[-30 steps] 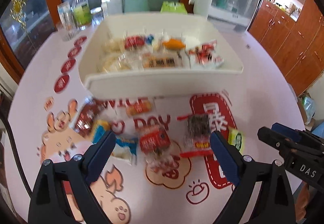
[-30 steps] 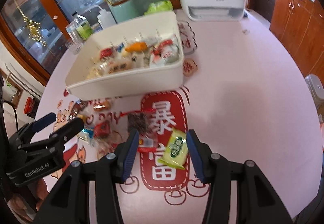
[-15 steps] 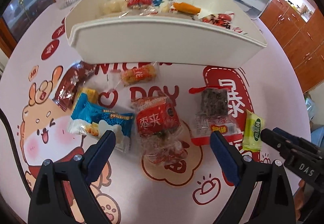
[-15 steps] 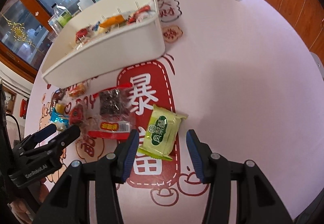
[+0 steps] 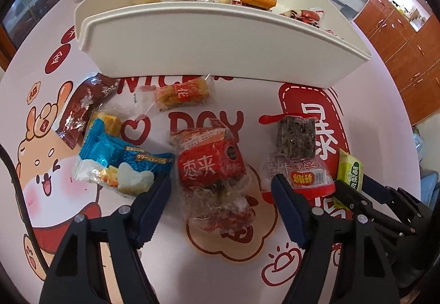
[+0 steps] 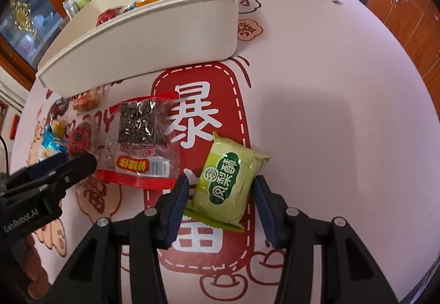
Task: Organize snacks
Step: 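Grasp the red-labelled clear bag with left gripper while right grasps the green pack, then carry the red-labelled bag and green pack over the white tray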
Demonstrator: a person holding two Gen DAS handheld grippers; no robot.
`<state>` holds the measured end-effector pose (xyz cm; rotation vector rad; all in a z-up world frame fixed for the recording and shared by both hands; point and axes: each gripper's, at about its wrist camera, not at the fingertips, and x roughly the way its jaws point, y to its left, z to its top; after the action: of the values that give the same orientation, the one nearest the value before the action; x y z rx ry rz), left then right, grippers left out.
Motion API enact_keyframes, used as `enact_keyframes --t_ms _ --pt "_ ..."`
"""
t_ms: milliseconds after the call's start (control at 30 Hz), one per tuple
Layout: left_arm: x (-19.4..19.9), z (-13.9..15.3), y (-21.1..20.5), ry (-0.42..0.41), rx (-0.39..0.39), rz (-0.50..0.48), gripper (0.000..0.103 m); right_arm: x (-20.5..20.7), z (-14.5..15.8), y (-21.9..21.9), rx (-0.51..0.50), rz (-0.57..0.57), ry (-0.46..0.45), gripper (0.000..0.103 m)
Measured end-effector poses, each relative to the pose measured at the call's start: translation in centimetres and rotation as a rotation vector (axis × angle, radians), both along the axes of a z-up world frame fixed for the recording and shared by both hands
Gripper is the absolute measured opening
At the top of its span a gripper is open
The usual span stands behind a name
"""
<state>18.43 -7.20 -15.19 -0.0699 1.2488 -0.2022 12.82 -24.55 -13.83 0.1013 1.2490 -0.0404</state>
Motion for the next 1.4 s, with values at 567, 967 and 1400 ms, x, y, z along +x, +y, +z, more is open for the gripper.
enact_keyframes --t_ms 567,967,1400 --pt "0.4 -0.6 -0.2 -0.021 0.045 -0.019 0.048 -1.4 0.0 0.2 -0.029 0.039 -0.032 0.037" --pt "-4.0 3.3 2.3 -0.047 -0.043 -0.044 0.048 -3.4 2.5 0.4 0.176 0.044 -0.065 0.037" --pt "-2.8 12.6 6.1 -0.166 -0.099 -0.035 0.048 -2.0 10.3 4.0 0.225 0.135 -0.22 0.037"
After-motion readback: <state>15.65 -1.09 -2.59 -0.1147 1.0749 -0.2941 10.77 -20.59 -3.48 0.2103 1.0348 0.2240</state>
